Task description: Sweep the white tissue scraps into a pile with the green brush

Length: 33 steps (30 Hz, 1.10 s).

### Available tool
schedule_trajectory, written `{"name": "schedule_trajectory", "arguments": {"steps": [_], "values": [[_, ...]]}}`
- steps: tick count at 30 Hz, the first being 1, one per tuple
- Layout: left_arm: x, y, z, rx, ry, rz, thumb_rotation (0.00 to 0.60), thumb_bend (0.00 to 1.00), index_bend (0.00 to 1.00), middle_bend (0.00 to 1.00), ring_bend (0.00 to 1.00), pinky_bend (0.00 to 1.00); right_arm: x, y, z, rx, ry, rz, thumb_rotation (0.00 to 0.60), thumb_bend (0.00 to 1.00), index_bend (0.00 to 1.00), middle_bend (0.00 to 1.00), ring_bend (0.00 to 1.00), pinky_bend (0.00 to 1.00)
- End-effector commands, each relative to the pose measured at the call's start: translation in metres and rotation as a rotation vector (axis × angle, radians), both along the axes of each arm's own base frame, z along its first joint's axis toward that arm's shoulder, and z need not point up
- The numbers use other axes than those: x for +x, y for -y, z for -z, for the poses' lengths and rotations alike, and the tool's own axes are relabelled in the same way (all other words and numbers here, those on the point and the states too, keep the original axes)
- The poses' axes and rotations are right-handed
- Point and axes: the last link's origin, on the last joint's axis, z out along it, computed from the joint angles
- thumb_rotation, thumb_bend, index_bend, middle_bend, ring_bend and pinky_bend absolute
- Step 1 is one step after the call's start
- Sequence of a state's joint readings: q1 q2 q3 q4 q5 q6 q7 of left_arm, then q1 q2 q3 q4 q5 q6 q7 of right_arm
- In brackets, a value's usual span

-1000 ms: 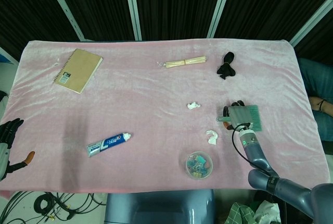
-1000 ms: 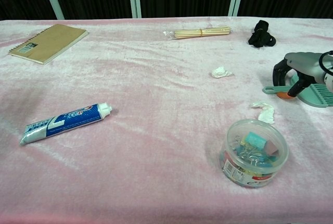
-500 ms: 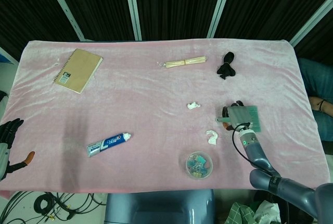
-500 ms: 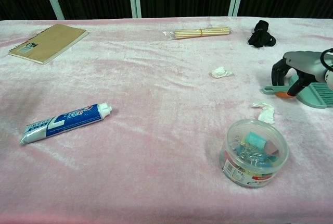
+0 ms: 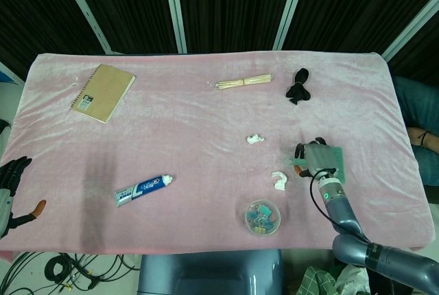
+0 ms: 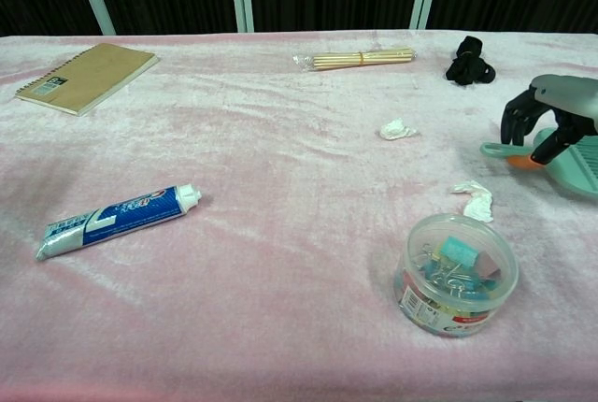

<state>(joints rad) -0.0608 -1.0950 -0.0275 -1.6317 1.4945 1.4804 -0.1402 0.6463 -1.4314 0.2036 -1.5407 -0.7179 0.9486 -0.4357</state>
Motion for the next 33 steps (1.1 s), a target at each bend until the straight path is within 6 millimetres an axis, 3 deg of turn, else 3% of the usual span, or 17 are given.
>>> {"name": "schedule_trajectory", "arguments": {"steps": [1, 6, 16, 24, 33], "values": [[0.000, 0.000, 0.000, 0.000, 0.004, -0.001, 0.600, 0.28, 0.08, 0.06, 0.00, 0.08, 0.010, -0.017, -0.001, -0.014, 0.055, 0.073, 0.600, 0.32, 0.59, 0.60, 0.32, 0.13], [0.000, 0.000, 0.000, -0.003, 0.005, -0.001, 0.600, 0.28, 0.08, 0.06, 0.00, 0.08, 0.031, -0.036, 0.010, -0.018, 0.132, 0.106, 0.600, 0.32, 0.61, 0.59, 0.33, 0.13], [-0.001, 0.000, -0.001, -0.004, 0.008, -0.004, 0.600, 0.28, 0.09, 0.06, 0.00, 0.09, 0.047, -0.043, 0.032, -0.075, 0.380, 0.143, 0.600, 0.32, 0.63, 0.60, 0.35, 0.13], [-0.001, 0.000, 0.000, -0.005, 0.007, -0.005, 0.600, 0.28, 0.09, 0.06, 0.00, 0.09, 0.054, -0.036, 0.043, -0.126, 0.459, 0.132, 0.600, 0.32, 0.64, 0.60, 0.35, 0.13], [-0.001, 0.000, 0.000, -0.005, 0.007, -0.008, 0.600, 0.28, 0.09, 0.06, 0.00, 0.10, 0.084, -0.007, 0.056, -0.242, 0.655, 0.157, 0.600, 0.32, 0.66, 0.61, 0.36, 0.13]]}}
